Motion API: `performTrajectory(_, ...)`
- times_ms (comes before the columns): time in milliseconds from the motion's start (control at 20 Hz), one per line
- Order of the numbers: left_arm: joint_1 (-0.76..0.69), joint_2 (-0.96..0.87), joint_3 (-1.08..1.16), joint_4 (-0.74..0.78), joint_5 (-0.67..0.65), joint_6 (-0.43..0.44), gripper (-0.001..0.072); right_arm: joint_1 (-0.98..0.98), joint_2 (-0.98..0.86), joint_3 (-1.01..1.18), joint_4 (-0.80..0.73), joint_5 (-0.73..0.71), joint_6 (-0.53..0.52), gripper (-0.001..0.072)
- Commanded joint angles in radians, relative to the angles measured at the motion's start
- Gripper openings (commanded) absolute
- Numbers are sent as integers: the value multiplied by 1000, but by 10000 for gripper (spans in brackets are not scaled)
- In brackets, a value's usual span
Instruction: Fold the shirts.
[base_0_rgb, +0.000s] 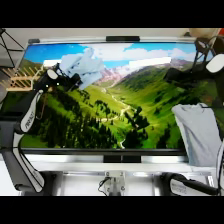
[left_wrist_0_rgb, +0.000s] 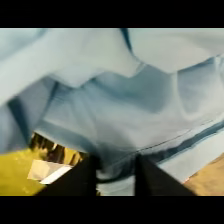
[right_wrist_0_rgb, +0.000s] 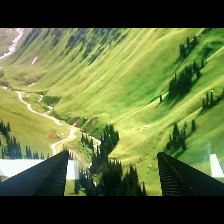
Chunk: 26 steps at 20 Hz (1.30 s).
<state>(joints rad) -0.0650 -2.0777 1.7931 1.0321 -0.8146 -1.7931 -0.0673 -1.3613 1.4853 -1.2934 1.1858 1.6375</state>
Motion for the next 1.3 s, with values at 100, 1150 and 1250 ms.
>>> performTrajectory(100, -50, 32, 60, -31, 64, 121, 24, 1, 0, 1, 8, -46, 0, 662)
performTrajectory(1150, -701, 745, -147, 146, 3, 133, 24, 1, 692, -8, -130, 501, -66, 661)
performTrajectory(1250, -766, 645, -223, 146, 20, 87, 26, 1, 676, -44, -121, 505, -40, 661)
